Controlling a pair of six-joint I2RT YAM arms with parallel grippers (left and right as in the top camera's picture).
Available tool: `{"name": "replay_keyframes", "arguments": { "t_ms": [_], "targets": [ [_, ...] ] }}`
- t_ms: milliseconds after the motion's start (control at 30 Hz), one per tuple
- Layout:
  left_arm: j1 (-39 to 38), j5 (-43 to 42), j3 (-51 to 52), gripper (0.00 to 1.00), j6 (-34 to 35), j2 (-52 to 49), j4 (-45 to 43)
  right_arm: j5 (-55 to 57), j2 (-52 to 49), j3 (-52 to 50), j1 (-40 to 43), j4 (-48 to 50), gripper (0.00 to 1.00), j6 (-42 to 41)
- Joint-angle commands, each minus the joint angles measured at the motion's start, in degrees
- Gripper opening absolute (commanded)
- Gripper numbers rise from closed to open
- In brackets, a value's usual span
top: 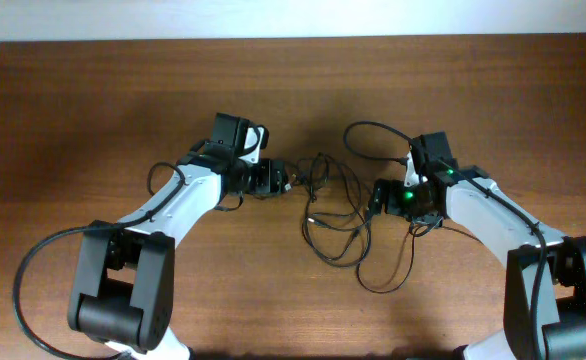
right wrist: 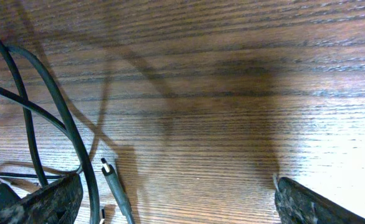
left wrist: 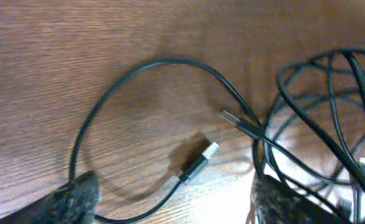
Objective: Untangle cables
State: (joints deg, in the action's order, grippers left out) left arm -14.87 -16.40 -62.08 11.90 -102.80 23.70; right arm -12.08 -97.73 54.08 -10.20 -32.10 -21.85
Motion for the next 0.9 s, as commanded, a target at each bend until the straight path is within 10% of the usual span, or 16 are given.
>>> {"name": "replay_keyframes", "arguments": {
  "t_ms": [0, 100, 200, 333, 600, 733, 867],
  "targets": [
    [0.1, -4.7, -0.3, 0.77, -4.8, 6.5, 0.8, -0.5, 0.5, -0.2, -0.2, 0.0, 0.98, 0.4],
    [-0.1, -5.9, -0.3, 0.72, -6.1, 16.7, 1.8, -0.5, 0.5, -0.2, -0.2, 0.0, 0.98, 0.4],
    [-2.0, -5.9, -0.3, 0.38, -6.0, 21.0, 1.6, -0.5, 0.5, -0.2, -0.2, 0.0, 0.98, 0.4],
    [-9.0, -2.1, -0.2, 0.24, -6.0, 15.0, 0.1, -0.5, 0.5, -0.2, -0.2, 0.0, 0.98, 0.4],
    [-12.1, 7.3, -0.2, 0.36, -6.0, 2.6, -6.3, -0.5, 0.5, -0.2, -0.2, 0.0, 0.99, 0.4],
    [-12.1, 7.3, -0.2, 0.00, -6.0, 2.5, -7.2, -0.5, 0.5, -0.2, -0.2, 0.0, 0.98, 0.4],
    [-11.3, 12.0, -0.2, 0.00, -5.9, 2.5, -6.7, -16.0, 0.5, 0.0, -0.1, -1.5, 0.98, -0.8]
  ]
}}
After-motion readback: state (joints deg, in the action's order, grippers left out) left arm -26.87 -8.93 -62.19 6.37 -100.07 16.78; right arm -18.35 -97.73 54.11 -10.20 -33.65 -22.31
